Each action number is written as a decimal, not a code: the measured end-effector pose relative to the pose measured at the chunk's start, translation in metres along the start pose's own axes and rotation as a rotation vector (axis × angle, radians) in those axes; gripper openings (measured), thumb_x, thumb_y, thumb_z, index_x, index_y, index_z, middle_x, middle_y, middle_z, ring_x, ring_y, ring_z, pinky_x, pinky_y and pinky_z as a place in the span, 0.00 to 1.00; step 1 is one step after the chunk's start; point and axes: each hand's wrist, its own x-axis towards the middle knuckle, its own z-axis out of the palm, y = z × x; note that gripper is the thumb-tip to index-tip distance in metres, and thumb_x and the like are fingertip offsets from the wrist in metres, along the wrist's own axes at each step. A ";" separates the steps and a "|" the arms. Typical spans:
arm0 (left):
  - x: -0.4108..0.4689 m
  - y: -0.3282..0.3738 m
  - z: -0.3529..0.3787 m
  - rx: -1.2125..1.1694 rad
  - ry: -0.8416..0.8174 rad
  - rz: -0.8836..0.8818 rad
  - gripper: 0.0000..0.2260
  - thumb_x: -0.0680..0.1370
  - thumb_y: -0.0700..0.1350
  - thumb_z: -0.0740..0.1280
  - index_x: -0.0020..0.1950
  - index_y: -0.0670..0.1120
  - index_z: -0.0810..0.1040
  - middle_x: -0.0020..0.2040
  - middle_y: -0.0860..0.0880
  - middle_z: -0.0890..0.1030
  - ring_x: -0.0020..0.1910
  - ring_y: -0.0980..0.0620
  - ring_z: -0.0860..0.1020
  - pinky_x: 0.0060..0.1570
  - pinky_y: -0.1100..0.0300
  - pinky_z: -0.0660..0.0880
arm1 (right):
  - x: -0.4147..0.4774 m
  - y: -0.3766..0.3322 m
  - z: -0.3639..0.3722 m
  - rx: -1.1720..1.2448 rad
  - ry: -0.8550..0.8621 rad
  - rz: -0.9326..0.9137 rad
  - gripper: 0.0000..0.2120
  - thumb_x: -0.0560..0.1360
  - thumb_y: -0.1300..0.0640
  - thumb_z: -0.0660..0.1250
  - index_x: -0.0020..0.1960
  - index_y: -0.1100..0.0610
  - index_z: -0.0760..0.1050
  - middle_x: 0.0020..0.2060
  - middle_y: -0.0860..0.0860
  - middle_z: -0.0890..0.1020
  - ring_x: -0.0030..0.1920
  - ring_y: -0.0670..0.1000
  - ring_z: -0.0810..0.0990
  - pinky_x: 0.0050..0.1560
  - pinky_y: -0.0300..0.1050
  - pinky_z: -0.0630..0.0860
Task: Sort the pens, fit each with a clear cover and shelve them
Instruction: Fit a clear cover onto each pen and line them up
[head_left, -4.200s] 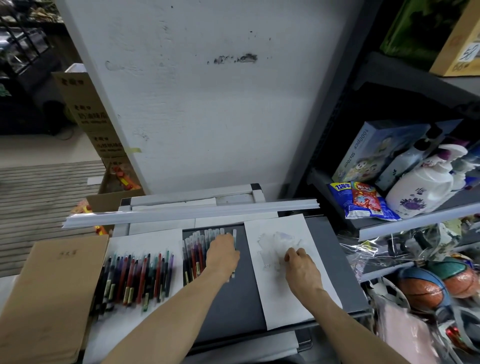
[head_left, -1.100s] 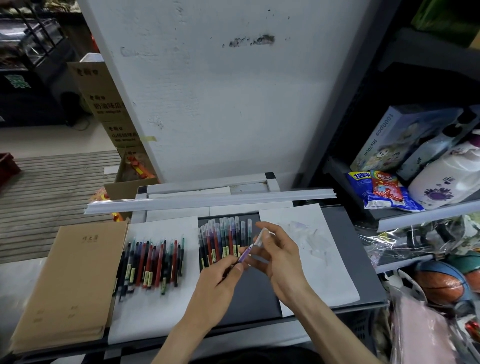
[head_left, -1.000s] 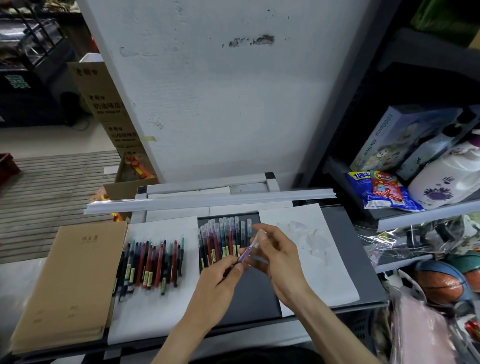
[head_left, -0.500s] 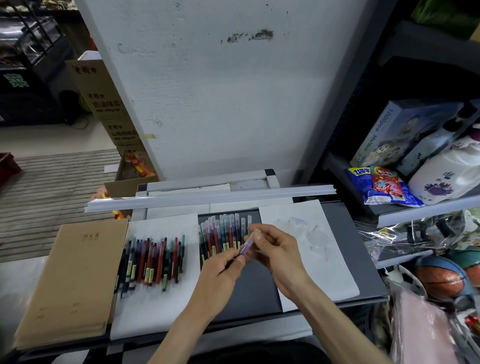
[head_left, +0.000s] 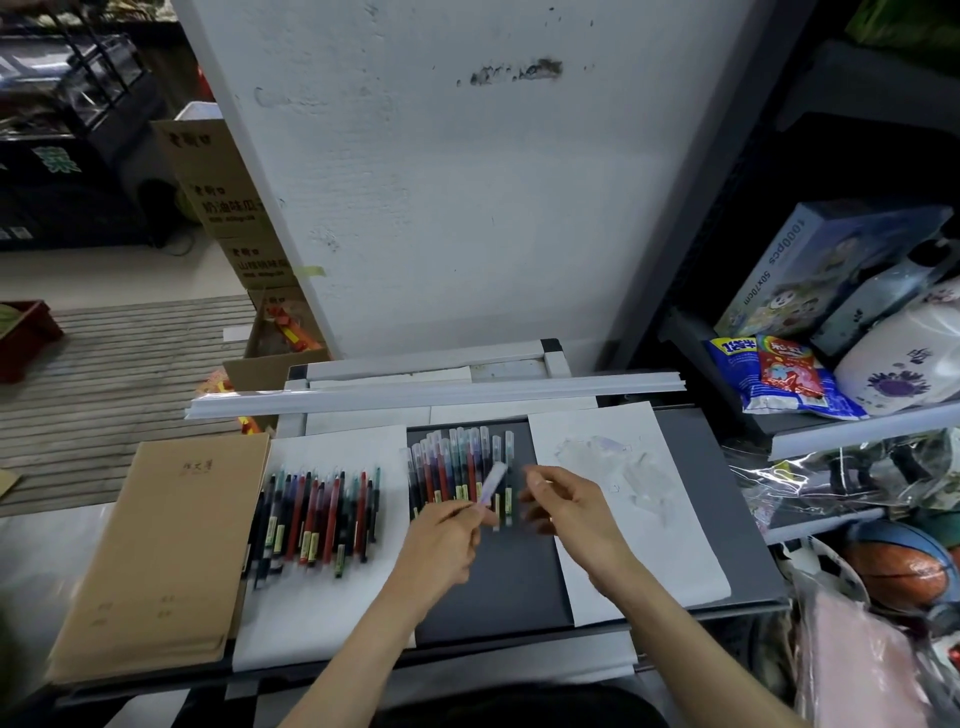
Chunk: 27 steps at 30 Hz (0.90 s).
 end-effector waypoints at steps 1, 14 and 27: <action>0.006 -0.004 -0.006 0.026 0.066 0.003 0.12 0.84 0.39 0.62 0.48 0.41 0.85 0.33 0.48 0.73 0.28 0.52 0.67 0.28 0.59 0.63 | 0.003 0.009 -0.008 -0.206 0.082 0.004 0.08 0.83 0.48 0.65 0.57 0.47 0.82 0.51 0.49 0.86 0.50 0.51 0.84 0.54 0.48 0.80; 0.070 -0.033 -0.063 0.678 0.486 0.022 0.06 0.80 0.44 0.71 0.51 0.43 0.85 0.42 0.45 0.86 0.39 0.46 0.81 0.41 0.60 0.71 | 0.009 0.069 -0.078 -1.171 0.334 0.001 0.20 0.77 0.58 0.66 0.69 0.54 0.75 0.64 0.54 0.75 0.59 0.58 0.77 0.54 0.54 0.79; 0.078 -0.031 -0.056 0.632 0.501 0.098 0.18 0.78 0.47 0.76 0.65 0.40 0.80 0.52 0.42 0.86 0.42 0.49 0.80 0.51 0.55 0.77 | 0.025 0.076 -0.092 -1.105 0.333 -0.008 0.20 0.77 0.71 0.60 0.65 0.58 0.78 0.63 0.55 0.73 0.53 0.57 0.79 0.42 0.47 0.77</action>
